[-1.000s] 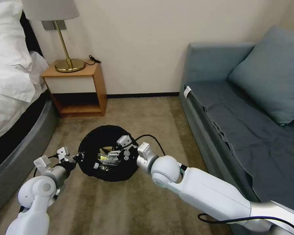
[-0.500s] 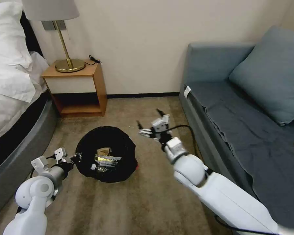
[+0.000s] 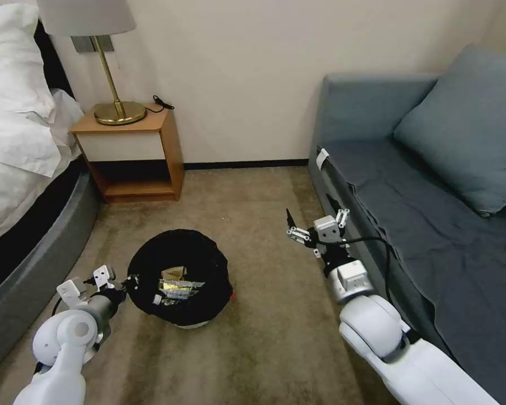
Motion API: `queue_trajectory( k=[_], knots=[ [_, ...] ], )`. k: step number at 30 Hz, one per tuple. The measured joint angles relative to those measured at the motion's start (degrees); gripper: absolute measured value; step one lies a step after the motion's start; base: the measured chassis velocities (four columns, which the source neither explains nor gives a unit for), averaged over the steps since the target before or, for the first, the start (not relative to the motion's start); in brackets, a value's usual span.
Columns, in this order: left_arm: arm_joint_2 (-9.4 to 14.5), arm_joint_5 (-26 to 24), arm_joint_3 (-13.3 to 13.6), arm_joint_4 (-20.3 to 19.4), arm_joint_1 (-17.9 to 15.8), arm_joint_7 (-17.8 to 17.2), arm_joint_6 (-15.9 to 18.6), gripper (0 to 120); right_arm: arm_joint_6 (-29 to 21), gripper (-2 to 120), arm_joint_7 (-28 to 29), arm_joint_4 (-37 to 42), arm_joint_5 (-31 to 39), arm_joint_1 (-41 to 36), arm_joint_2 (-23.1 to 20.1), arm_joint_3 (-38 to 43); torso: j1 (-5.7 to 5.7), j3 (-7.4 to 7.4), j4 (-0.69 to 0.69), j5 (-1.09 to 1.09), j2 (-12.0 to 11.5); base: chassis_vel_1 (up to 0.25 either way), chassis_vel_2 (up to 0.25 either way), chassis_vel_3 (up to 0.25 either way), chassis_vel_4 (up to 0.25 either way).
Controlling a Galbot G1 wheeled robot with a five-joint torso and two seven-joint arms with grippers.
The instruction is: Pick up the trash bin, then pick up the garbage on the floor and place it into the trash bin.
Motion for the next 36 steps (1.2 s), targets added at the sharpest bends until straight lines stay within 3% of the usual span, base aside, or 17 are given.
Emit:
queue_trajectory(
  k=[7, 11, 12, 18, 22, 23, 25, 27, 28, 30, 35, 36],
  knots=[
    [-0.56, 1.06, 0.14, 0.92, 0.47, -0.35, 0.0, 6, 1.41, 100, -1.15, 1.65, -1.78, -5.58, 1.41, 2.86, 0.0, 0.0, 0.0, 0.0, 0.0, 0.0, 0.0, 0.0, 0.0],
    [-0.92, 2.42, 0.3, 1.05, 0.66, 0.85, -0.2, 26, 2.34, 100, -1.58, 2.53, -2.16, -7.94, 1.98, 4.88, 0.0, 0.0, 0.0, 0.0, 0.0, 0.0, 0.0, 0.0, 0.0],
    [-0.92, 2.42, 0.3, 1.05, 0.66, 0.85, -0.2, 26, 2.34, 100, -1.58, 2.53, -2.16, -7.94, 1.98, 4.88, 0.0, 0.0, 0.0, 0.0, 0.0, 0.0, 0.0, 0.0, 0.0],
    [-1.42, 6.37, 0.09, 0.0, 1.87, 5.59, -1.82, 48, 2.96, 100, -2.53, 3.63, -3.03, -11.05, 3.37, 7.15, 0.0, 0.0, 0.0, 0.0, 0.0, 0.0, 0.0, 0.0, 0.0],
    [-2.06, 12.61, -1.17, -3.21, 4.74, 12.28, -5.39, 66, 3.62, 100, -3.44, 4.53, -4.13, -13.99, 4.96, 9.12, 0.0, 0.0, 0.0, 0.0, 0.0, 0.0, 0.0, 0.0, 0.0],
    [-2.06, 12.61, -1.17, -3.21, 4.74, 12.28, -5.39, 66, 3.62, 100, -3.44, 4.53, -4.13, -13.99, 4.96, 9.12, 0.0, 0.0, 0.0, 0.0, 0.0, 0.0, 0.0, 0.0, 0.0],
    [-2.69, 16.52, -1.86, -4.58, 6.3, 15.03, -8.15, 72, 4.02, 100, -3.78, 4.77, -4.67, -15.01, 5.9, 9.89, 0.0, 0.0, 0.0, 0.0, 0.0, 0.0, 0.0, 0.0, 0.0],
    [-4.11, 24.09, -3.01, -7.36, 9.44, 19.56, -14.45, 84, 4.65, 100, -4.16, 5.26, -5.55, -16.69, 8.18, 10.99, 0.0, 0.0, 0.01, 0.0, 0.0, 0.0, 0.0, 0.0, 0.0],
    [-4.11, 24.09, -3.01, -7.36, 9.44, 19.56, -14.45, 84, 4.65, 100, -4.16, 5.26, -5.55, -16.69, 8.18, 10.99, 0.0, 0.0, 0.01, 0.0, 0.0, 0.0, 0.0, 0.0, 0.0],
    [-5.61, 29.39, -3.51, -9.79, 12.08, 22.37, -20.29, 94, 5.31, 100, -4.75, 5.72, -6.59, -18.35, 10.56, 11.84, 0.0, 0.0, 0.01, 0.0, 0.0, 0.0, 0.0, 0.0, 0.0],
    [-8.92, 37.07, -3.27, -13.21, 16.21, 23.95, -29.77, 100, 7.06, 100, -5.42, 6.32, -9.48, -22.14, 14.77, 13.05, -0.01, 0.0, 0.0, 0.0, 0.0, 0.0, 0.0, 0.0, 0.0],
    [-8.92, 37.07, -3.27, -13.21, 16.21, 23.95, -29.77, 100, 7.06, 100, -5.42, 6.32, -9.48, -22.14, 14.77, 13.05, -0.01, 0.0, 0.0, 0.0, 0.0, 0.0, 0.0, 0.0, 0.0]
  ],
)
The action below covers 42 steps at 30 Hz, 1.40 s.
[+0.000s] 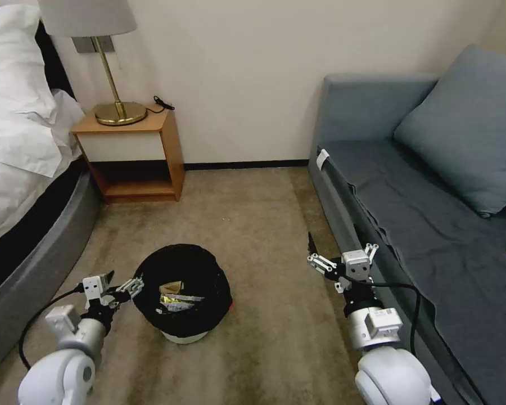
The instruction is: Pick up the trash bin, then pick up the garbage on the floor and place it into the trash bin.
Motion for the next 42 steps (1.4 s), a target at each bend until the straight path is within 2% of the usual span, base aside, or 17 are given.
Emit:
queue_trajectory(
  k=[4, 5, 8, 9, 12, 18, 22, 23, 26, 32, 42],
  knots=[
    [-2.62, 2.14, 1.35, -2.71, 3.26, -0.75, -5.08, 100, 2.1, 100, -0.36, 0.56, -3.91, -3.89, 2.94, 0.43, 0.0, 0.0, 0.0, 0.0, 0.0, 0.0, 0.0, 0.0, 0.0],
    [-2.62, 2.14, 1.35, -2.71, 3.26, -0.75, -5.08, 100, 2.1, 100, -0.36, 0.56, -3.91, -3.89, 2.94, 0.43, 0.0, 0.0, 0.0, 0.0, 0.0, 0.0, 0.0, 0.0, 0.0],
    [-3.91, 3.5, 2.85, -4.38, 5.16, -2.01, -9.6, 100, 3.83, 100, -0.28, 0.87, -7.33, -6.96, 4.14, 0.68, 0.0, 0.0, 0.0, 0.0, 0.0, 0.0, 0.0, 0.0, 0.0],
    [-3.91, 3.5, 2.85, -4.38, 5.16, -2.01, -9.6, 100, 3.83, 100, -0.28, 0.87, -7.33, -6.96, 4.14, 0.68, 0.0, 0.0, 0.0, 0.0, 0.0, 0.0, 0.0, 0.0, 0.0],
    [-5.18, 3.14, 4.51, -5.83, 6.98, -4.39, -12.57, 100, 4.59, 100, 0.19, 1.07, -9.3, -8.39, 5.08, 1.17, 0.0, 0.0, -0.01, 0.01, 0.0, 0.0, 0.0, 0.0, 0.0],
    [-6.57, 3.41, 6.48, -7.77, 9.56, -6.71, -13.21, 100, 4.71, 100, 0.53, 1.17, -11.59, -9.67, 6.4, 0.98, 0.0, 0.0, 0.0, 0.0, 0.0, 0.0, 0.0, 0.0, 0.0],
    [-6.94, 5.22, 10.71, -9.68, 12.66, -7.85, -13.74, 100, 4.72, 100, 1.14, 0.63, -12.56, -9.61, 7.46, 0.41, 0.0, 0.0, -0.01, 0.01, -0.01, 0.0, 0.0, 0.0, 0.0],
    [-6.94, 5.22, 10.71, -9.68, 12.66, -7.85, -13.74, 100, 4.72, 100, 1.14, 0.63, -12.56, -9.61, 7.46, 0.41, 0.0, 0.0, -0.01, 0.01, -0.01, 0.0, 0.0, 0.0, 0.0],
    [-6.57, 6.78, 13.15, -10.65, 14.99, -8.46, -13.93, 100, 4.67, 100, 1.43, 0.2, -12.74, -9.16, 7.77, 0.54, 0.0, 0.0, 0.0, 0.01, 0.0, 0.0, 0.0, 0.0, 0.0],
    [-5.97, 7.29, 14.05, -11.23, 16.21, -8.65, -14.19, 100, 4.68, 100, 1.58, -0.07, -12.67, -9.11, 8.03, 1.34, 0.01, 0.0, 0.0, 0.0, -0.01, 0.0, 0.0, 0.0, 0.0],
    [-5.47, 6.23, 12.64, -11.49, 16.36, -8.02, -14.58, 100, 4.95, 100, 1.71, -0.16, -12.72, -9.57, 8.27, 1.62, 0.01, 0.0, 0.0, 0.0, -0.01, 0.0, 0.0, 0.0, 0.0]
  ],
)
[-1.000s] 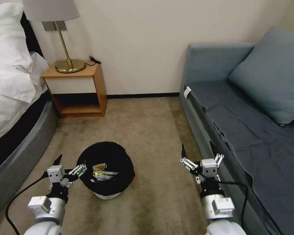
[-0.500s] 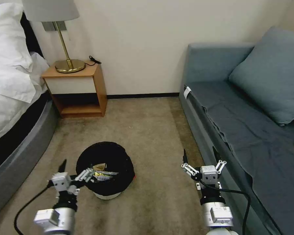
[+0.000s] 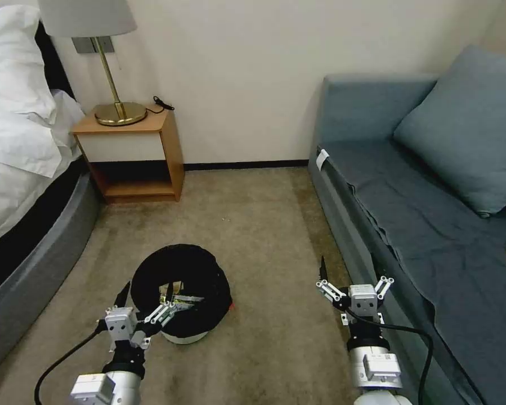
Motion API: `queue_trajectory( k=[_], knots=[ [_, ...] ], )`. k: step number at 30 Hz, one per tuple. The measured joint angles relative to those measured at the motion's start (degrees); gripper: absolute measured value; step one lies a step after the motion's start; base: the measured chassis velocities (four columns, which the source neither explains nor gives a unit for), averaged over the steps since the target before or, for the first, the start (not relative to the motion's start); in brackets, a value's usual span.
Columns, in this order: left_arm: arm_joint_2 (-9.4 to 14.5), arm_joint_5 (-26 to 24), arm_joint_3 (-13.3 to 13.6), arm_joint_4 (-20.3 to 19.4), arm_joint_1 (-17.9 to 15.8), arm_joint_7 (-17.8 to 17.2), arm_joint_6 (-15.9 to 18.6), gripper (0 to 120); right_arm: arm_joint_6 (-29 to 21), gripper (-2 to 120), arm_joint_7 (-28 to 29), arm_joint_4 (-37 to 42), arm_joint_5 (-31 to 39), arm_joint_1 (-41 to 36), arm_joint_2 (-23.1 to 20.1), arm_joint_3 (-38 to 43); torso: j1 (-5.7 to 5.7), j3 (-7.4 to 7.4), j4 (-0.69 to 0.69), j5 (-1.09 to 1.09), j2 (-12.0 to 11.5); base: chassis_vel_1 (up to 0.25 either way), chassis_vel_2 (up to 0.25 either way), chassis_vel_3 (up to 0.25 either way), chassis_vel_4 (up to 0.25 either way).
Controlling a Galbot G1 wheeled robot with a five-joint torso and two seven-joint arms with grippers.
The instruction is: Pick up the trash bin, then pick up the garbage on the floor and place it into the trash bin.
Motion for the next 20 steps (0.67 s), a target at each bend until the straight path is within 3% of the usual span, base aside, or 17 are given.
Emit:
queue_trajectory(
  k=[20],
  knots=[
    [0.11, 0.17, -0.56, 0.1, -0.01, 0.17, 0.3, 100, -0.17, 100, 0.09, -0.25, 0.13, 0.18, -0.07, 0.14, 0.0, 0.0, 0.0, 0.0, 0.0, 0.0, 0.0, 0.0, 0.0]
  ],
)
